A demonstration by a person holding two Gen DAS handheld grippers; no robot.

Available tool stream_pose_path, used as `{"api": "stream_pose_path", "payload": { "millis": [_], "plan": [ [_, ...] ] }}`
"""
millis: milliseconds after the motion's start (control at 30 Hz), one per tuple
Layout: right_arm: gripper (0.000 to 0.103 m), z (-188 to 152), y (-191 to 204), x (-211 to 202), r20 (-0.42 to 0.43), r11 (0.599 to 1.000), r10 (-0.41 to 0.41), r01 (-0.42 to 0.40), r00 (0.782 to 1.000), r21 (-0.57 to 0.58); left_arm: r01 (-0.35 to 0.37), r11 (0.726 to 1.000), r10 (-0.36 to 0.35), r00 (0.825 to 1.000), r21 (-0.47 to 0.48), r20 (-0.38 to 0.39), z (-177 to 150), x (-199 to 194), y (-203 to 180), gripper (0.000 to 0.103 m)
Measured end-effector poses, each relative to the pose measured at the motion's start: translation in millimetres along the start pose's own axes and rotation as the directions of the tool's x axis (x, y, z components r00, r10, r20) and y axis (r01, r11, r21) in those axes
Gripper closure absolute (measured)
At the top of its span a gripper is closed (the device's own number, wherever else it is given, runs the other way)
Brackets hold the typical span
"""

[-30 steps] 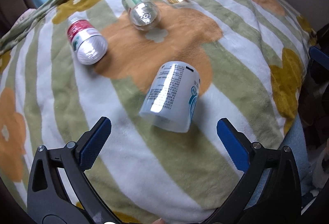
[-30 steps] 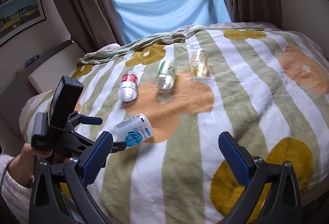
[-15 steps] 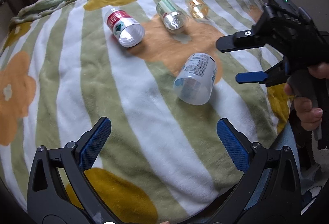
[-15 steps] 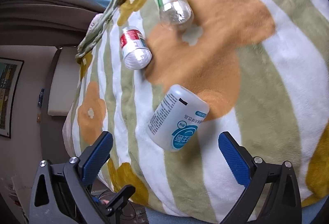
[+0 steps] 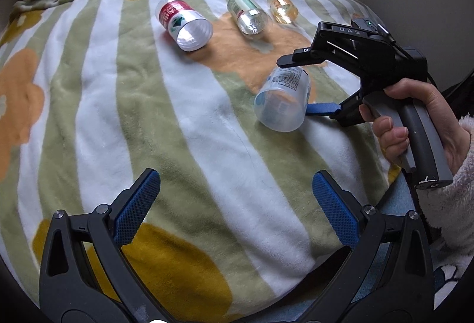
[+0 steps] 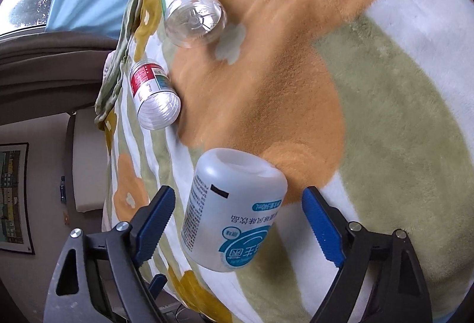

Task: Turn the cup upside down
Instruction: 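Grasp the white bottle with the right gripper and lift it, then lower the white bottle cap-down onto the bed and open the right gripper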

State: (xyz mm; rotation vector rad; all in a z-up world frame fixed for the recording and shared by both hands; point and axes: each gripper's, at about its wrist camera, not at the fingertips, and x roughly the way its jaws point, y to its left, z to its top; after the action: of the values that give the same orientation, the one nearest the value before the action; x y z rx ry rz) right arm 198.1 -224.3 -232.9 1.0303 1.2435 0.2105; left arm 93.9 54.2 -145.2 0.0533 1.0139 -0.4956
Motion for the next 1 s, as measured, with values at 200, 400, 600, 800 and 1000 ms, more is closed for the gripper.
{"api": "stream_pose_path", "payload": {
  "millis": [200,400,600,800,1000],
  "plan": [
    [0.040,4,-2,3,-0.006,1.000,0.015,-0.015,1.000,0.000,-0.009,1.000,0.009,1.000,-0.005,-0.019,-4,2,7,0.001],
    [0.041,1,9,-8,0.036,0.994,0.041,-0.038,0.999,-0.100,-0.005,1.000,0.004,1.000,-0.025,-0.006,-4,-3,11,0.001],
    [0.041,-26,50,-43,0.330,0.819,0.040,0.158,0.943,-0.552,-0.009,0.999,0.009,1.000,-0.035,-0.008,-6,2,9,0.001],
    [0.041,-54,54,-31,0.522,0.569,0.037,0.412,0.852,-0.712,-0.024,0.998,0.024,1.000,-0.057,-0.010,-6,5,7,0.001],
    [0.041,-73,43,-9,0.554,0.372,0.016,0.510,0.832,-0.776,-0.033,0.995,0.033,0.999,-0.096,-0.001,-6,2,15,0.001]
  ]
}}
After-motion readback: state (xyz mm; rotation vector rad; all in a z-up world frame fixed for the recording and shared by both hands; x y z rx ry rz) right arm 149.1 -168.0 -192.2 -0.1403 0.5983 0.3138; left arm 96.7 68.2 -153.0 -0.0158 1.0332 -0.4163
